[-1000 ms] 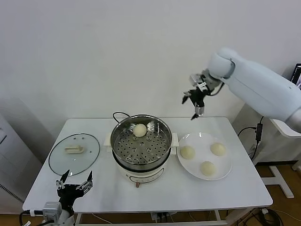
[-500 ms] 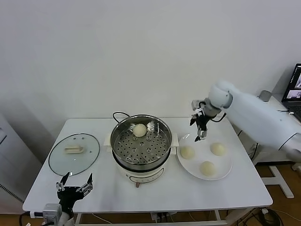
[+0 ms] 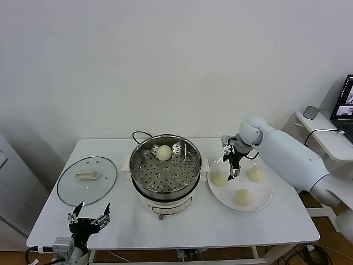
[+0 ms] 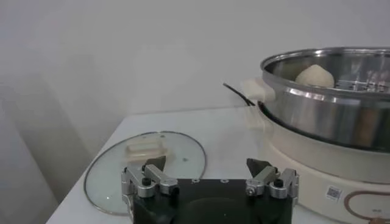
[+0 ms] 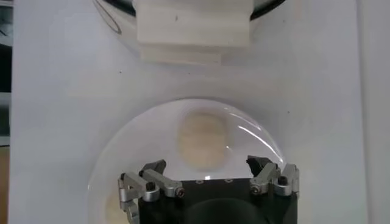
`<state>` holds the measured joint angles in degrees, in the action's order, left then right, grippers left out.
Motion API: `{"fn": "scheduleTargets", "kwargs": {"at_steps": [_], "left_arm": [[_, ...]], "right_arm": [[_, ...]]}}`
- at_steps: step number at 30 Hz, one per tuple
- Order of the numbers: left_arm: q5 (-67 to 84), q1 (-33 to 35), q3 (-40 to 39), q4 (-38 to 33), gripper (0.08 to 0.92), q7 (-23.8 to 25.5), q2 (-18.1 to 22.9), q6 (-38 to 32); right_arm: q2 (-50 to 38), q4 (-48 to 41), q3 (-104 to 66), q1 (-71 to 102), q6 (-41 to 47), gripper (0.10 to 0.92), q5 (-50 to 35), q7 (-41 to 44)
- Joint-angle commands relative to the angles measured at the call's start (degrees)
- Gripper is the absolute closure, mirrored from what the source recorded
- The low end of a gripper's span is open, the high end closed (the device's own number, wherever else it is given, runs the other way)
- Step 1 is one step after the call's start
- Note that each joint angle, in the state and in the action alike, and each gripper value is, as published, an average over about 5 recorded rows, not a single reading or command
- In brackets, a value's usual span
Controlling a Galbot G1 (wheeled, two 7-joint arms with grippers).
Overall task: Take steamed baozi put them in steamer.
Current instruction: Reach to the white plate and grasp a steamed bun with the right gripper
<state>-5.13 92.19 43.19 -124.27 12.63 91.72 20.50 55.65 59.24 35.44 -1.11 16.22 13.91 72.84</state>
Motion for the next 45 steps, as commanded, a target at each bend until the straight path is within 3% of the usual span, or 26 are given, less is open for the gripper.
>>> {"fn": "scheduleTargets", "kwargs": {"at_steps": [1, 39, 45], "left_arm": [[0.0, -0.2, 0.0, 0.1, 0.177, 0.0, -0.7, 0.1], [-0.1, -0.9, -0.5, 1.0, 0.177, 0.1, -0.8, 0.4], [-0.1, -1.0, -0.5, 1.0, 0.177, 0.1, -0.8, 0.4]], "right_arm": [[3.6, -5.5, -3.0, 3.5, -4.1, 0.203, 3.9, -1.5], [8.3, -10.1, -5.7, 5.3, -3.9, 0.203, 8.4, -2.0], [8.1, -10.1, -5.8, 5.1, -3.9, 0.289, 8.1, -1.9]]}}
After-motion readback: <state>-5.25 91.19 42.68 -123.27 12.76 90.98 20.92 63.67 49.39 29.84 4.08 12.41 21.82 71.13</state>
